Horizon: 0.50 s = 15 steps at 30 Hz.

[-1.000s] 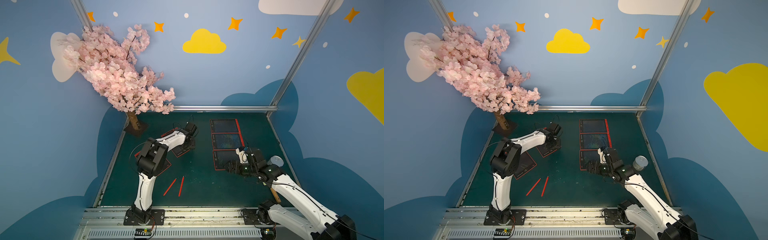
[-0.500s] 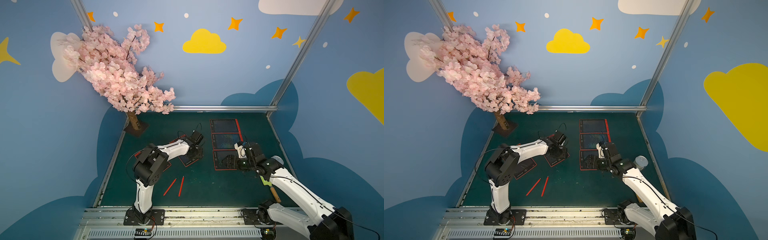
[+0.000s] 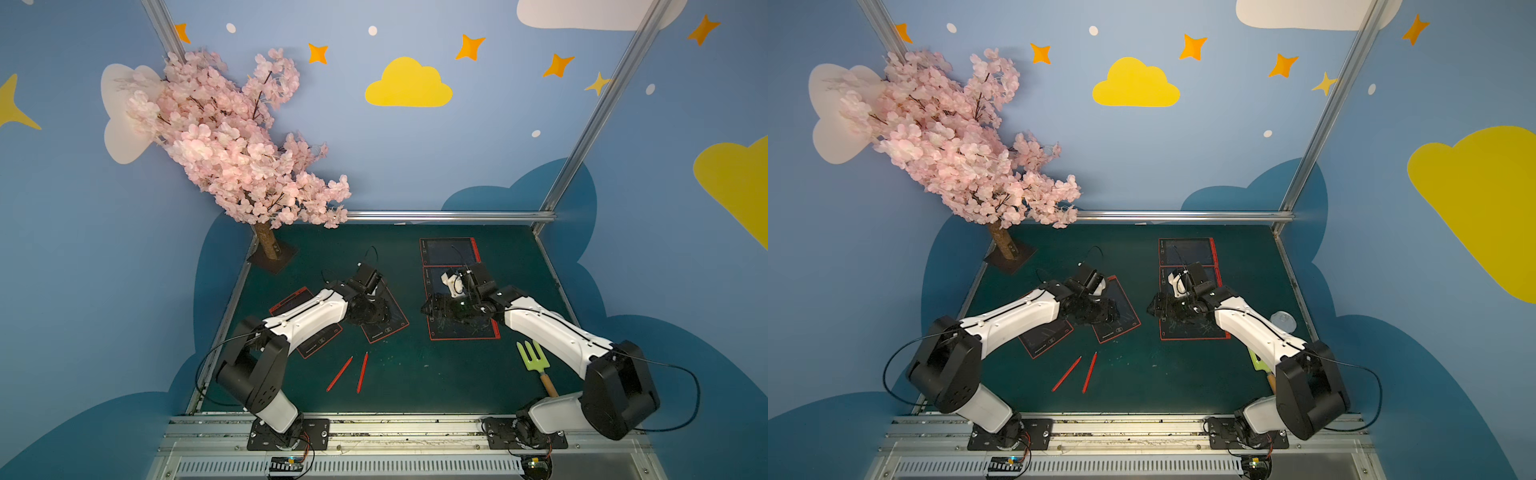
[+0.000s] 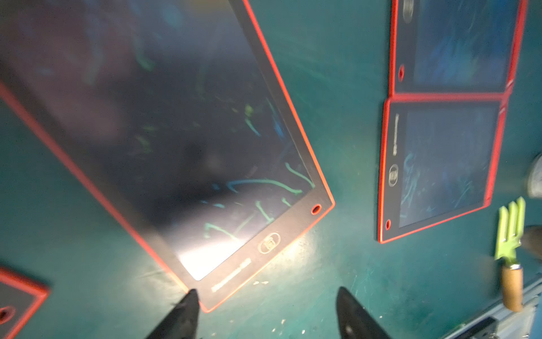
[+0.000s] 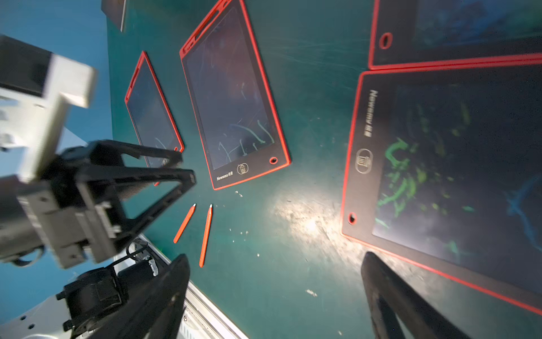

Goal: Place the stylus back onto the writing tablet
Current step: Move the writing tablet to the center of the board, then adjust the writing tablet at the center of the board.

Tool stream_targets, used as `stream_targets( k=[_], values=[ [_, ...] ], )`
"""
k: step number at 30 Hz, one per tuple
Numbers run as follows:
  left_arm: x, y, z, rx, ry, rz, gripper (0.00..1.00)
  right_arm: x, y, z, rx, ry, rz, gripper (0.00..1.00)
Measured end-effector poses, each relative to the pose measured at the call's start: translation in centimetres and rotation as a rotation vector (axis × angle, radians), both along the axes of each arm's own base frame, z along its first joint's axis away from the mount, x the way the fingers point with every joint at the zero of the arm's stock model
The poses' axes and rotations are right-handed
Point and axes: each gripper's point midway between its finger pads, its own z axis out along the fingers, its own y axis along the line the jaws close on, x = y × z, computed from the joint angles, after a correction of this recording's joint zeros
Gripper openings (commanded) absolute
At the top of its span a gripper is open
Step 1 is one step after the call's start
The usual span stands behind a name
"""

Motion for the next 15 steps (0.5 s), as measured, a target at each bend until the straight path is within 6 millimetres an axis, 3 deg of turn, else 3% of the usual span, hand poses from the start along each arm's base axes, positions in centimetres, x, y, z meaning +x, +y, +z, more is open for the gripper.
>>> stream_targets(
  k=[3, 7, 15],
  values=[
    [0.7, 2.9, -0.4, -0.014, 0.025, 0.084, 0.98, 0.5, 1.9, -0.8, -0.012, 0.017, 0.039, 0.89],
    [0.9, 5.7, -1.6, -0.023, 0.075, 0.168, 0.99, 0.9, 3.6, -2.3, -0.026, 0.042, 0.065, 0.90],
    [2.5, 6.7, -3.0, -0.120, 0.134, 0.221, 0.99, 1.3, 4.9, -5.3, -0.060, 0.097, 0.064, 0.91]
  ],
)
